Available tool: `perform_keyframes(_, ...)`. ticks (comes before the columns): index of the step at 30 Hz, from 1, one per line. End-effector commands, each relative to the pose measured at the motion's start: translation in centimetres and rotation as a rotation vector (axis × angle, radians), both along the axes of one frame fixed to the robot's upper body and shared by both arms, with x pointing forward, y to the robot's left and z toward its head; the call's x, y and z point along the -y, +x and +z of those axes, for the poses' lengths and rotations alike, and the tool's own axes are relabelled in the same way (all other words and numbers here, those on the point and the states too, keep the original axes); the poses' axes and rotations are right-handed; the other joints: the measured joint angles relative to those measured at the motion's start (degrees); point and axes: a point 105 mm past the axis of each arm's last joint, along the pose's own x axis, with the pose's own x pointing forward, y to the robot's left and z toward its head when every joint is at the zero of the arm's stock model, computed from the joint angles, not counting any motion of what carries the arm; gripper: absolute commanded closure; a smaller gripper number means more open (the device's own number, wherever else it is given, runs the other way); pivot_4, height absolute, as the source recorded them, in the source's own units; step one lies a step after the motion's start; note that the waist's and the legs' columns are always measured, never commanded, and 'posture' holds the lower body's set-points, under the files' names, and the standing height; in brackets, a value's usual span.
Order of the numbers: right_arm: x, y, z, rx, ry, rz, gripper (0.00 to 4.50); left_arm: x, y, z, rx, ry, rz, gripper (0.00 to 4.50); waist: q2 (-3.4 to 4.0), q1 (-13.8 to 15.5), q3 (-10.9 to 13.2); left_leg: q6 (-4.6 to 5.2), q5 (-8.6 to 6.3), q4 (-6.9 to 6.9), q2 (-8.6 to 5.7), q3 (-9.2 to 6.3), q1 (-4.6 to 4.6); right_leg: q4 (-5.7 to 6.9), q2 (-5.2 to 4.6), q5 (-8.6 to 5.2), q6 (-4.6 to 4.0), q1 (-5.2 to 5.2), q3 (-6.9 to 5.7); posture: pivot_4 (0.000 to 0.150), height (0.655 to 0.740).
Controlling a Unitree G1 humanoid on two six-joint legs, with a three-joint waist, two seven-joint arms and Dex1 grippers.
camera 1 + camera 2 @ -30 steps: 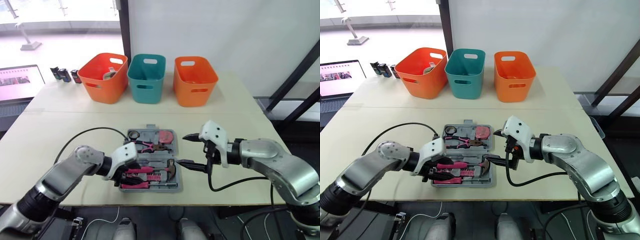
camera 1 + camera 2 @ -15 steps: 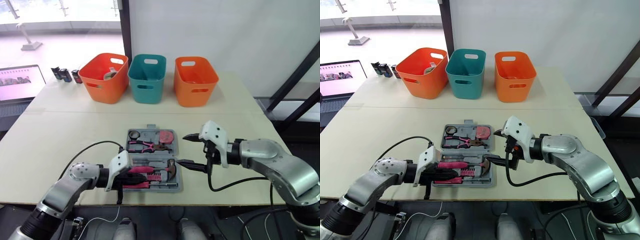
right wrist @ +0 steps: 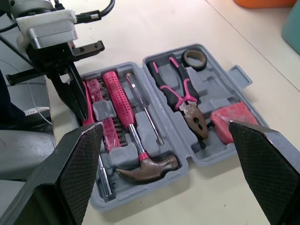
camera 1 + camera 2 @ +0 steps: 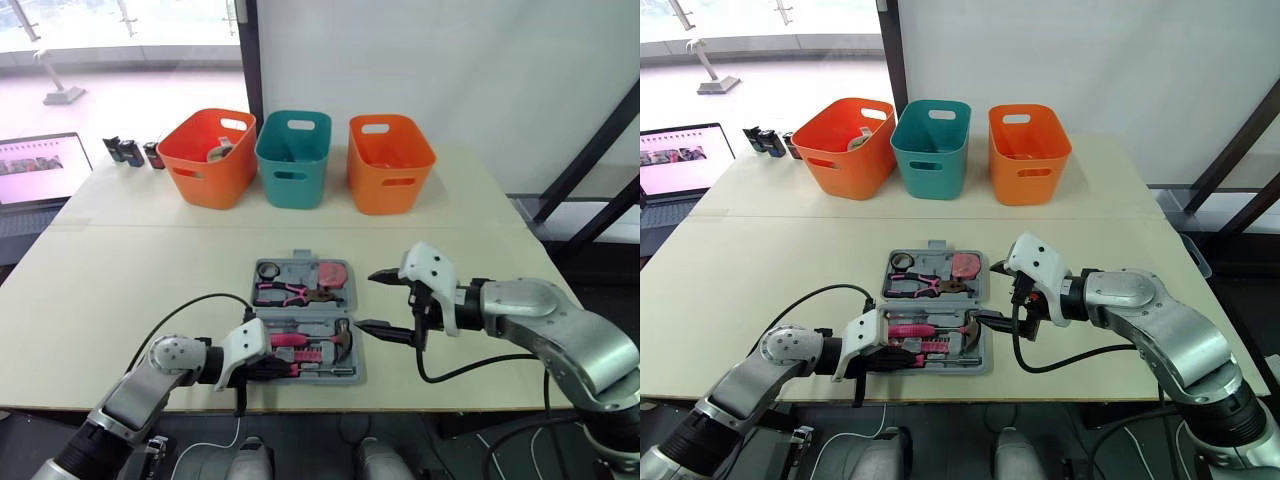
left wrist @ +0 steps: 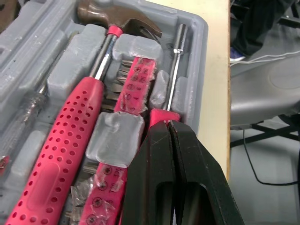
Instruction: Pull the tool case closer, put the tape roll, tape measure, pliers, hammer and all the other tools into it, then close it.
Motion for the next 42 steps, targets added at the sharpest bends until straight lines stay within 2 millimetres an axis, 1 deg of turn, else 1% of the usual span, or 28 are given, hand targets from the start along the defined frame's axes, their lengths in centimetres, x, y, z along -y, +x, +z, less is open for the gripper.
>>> perform_keyframes(1, 0.0, -0.1, 0.8, 0.035, 0.002, 0.004, 0.0, -0.7, -0.5, -0.8, -0.063, 0.023, 0.016, 4.43, 0.0, -0.04, 0.0, 0.0, 0.0, 0.0, 0.0, 0.0, 0.0, 0.0, 0.0, 0.0, 0.0, 0.0, 0.0, 0.15, 0.74)
perform_keyframes(5, 0.3, 0.2, 0.5, 0.025, 0.004, -0.017, 0.0, -0.7, -0.1, 2.4, -0.036, -0.069, 0.005, 4.43, -0.02, -0.08, 0.01, 0.0, 0.0, -0.01, 0.0, 0.0, -0.01, 0.01, 0.0, 0.0, 0.0, -0.02, 0.0, 0.15, 0.74)
perform_keyframes(8, 0.8, 0.8, -0.6, -0.004, -0.018, -0.054, 0.0, -1.4, 0.3, 5.4, -0.03, -0.16, 0.015, 4.43, -0.04, -0.04, 0.03, 0.0, 0.0, -0.01, 0.0, 0.0, -0.05, 0.01, 0.0, 0.0, 0.0, -0.05, -0.01, 0.15, 0.74)
perform_keyframes(10, 1.3, 1.3, -2.1, -0.043, -0.049, -0.087, 0.55, -2.7, 0.8, 7.2, -0.034, -0.202, 0.053, 4.5, -0.05, 0.03, 0.03, 0.0, 0.0, 0.0, 0.0, 0.0, -0.06, 0.0, 0.0, 0.0, 0.0, -0.05, 0.0, 0.15, 0.74)
perform_keyframes(12, 1.8, 1.8, -3.4, -0.07, -0.093, -0.11, 1.3, -4.0, 1.5, 8.0, -0.039, -0.219, 0.106, 4.5, -0.03, -0.03, 0.04, 0.0, 0.0, -0.01, 0.0, 0.0, -0.06, 0.0, -0.01, 0.0, 0.0, -0.06, -0.01, 0.15, 0.74)
perform_keyframes(13, 2.1, 2.5, -4.2, -0.078, -0.123, -0.137, 1.74, -5.1, 2.4, 8.2, -0.026, -0.223, 0.162, 4.5, -0.03, -0.04, 0.04, 0.0, 0.0, -0.01, 0.0, 0.0, -0.05, -0.01, -0.01, 0.0, 0.0, -0.06, 0.0, 0.15, 0.74)
perform_keyframes(14, 2.4, 3.2, -4.8, -0.077, -0.156, -0.165, 2.32, -6.1, 3.2, 8.1, -0.016, -0.22, 0.212, 4.5, -0.02, -0.06, 0.04, 0.0, 0.0, -0.01, 0.0, 0.0, -0.06, -0.01, -0.01, 0.0, 0.0, -0.07, 0.0, 0.15, 0.74)
perform_keyframes(15, 2.6, 3.9, -5.4, -0.077, -0.185, -0.192, 2.71, -7.0, 3.8, 7.9, -0.014, -0.214, 0.252, 4.5, -0.02, -0.16, 0.04, 0.0, 0.0, 0.0, 0.0, 0.01, -0.05, 0.0, 0.0, 0.0, 0.0, -0.06, 0.0, 0.15, 0.74)
perform_keyframes(18, 2.6, 5.5, -6.3, -0.082, -0.215, -0.223, 4.23, -9.1, 5.6, 6.3, 0.011, -0.151, 0.357, 4.5, -0.02, -0.45, 0.04, 0.0, 0.0, 0.0, 0.0, 0.02, -0.04, 0.0, 0.0, 0.02, -0.04, -0.11, 0.0, 0.15, 0.74)
perform_keyframes(19, 2.4, 6.1, -6.8, -0.083, -0.234, -0.225, 4.49, -9.7, 6.4, 5.5, 0.026, -0.118, 0.393, 4.5, -0.01, -0.44, 0.05, 0.0, 0.0, -0.03, 0.0, 0.01, -0.06, 0.0, 0.01, 0.03, -0.03, -0.13, 0.0, 0.15, 0.74)
perform_keyframes(22, 1.9, 7.2, -8.1, -0.083, -0.305, -0.21, 4.49, -10.7, 7.8, 3.5, 0.051, -0.019, 0.455, 4.5, -0.01, -0.25, 0.05, 0.0, 0.0, -0.07, 0.0, 0.01, -0.07, 0.03, 0.04, 0.03, 0.0, -0.15, -0.01, 0.15, 0.74)
perform_keyframes(24, 1.6, 7.6, -9.0, -0.089, -0.347, -0.186, 4.49, -10.7, 8.4, 2.2, 0.052, 0.033, 0.469, 4.5, -0.01, -0.06, 0.05, 0.0, 0.01, -0.07, 0.0, 0.01, -0.11, 0.02, 0.05, 0.04, 0.02, -0.15, -0.01, 0.15, 0.74)
perform_keyframes(26, 1.0, 7.7, -9.6, -0.094, -0.367, -0.157, 4.49, -10.4, 8.6, 1.3, 0.054, 0.056, 0.466, 4.5, -0.01, 0.21, 0.05, 0.0, 0.0, -0.08, 0.0, 0.01, -0.12, 0.01, 0.05, 0.02, 0.07, -0.14, -0.02, 0.15, 0.74)
perform_keyframes(29, 0.1, 8.1, -10.2, -0.095, -0.378, -0.14, 4.49, -9.3, 9.2, 0.7, 0.063, 0.054, 0.448, 4.5, 0.01, 0.33, 0.06, -0.01, 0.01, -0.1, 0.0, 0.0, -0.12, 0.05, 0.05, 0.1, 0.23, -0.14, -0.05, 0.15, 0.74)
perform_keyframes(33, -1.7, 8.2, -10.8, -0.099, -0.386, -0.092, 4.49, -6.5, 9.6, -0.6, 0.076, 0.075, 0.374, 4.5, 0.05, 0.32, 0.03, -0.11, 0.07, -0.05, 0.0, 0.0, -0.02, 0.1, 0.05, 0.13, 0.21, -0.04, -0.06, 0.15, 0.74)
perform_keyframes(37, -3.0, 8.1, -10.8, -0.102, -0.377, -0.059, 4.49, -3.9, 9.2, -0.7, 0.086, 0.07, 0.279, 4.5, 0.07, 0.22, 0.01, -0.11, 0.07, -0.05, 0.0, -0.02, -0.01, 0.1, 0.05, 0.14, 0.25, 0.01, -0.06, 0.15, 0.74)
perform_keyframes(39, -3.5, 7.9, -10.8, -0.099, -0.383, -0.035, 4.49, -3.2, 8.7, -1.2, 0.079, 0.082, 0.249, 4.5, 0.07, 0.2, 0.0, -0.11, 0.07, -0.06, 0.0, -0.04, 0.02, 0.14, 0.06, 0.14, 0.26, 0.01, -0.07, 0.15, 0.74)
perform_keyframes(42, -4.2, 7.3, -10.7, -0.105, -0.376, -0.003, 4.49, -3.2, 8.1, -1.7, 0.072, 0.085, 0.244, 4.5, 0.08, 0.16, -0.01, -0.11, 0.07, -0.06, 0.0, -0.04, 0.03, 0.13, 0.06, 0.13, 0.26, 0.04, -0.06, 0.15, 0.74)
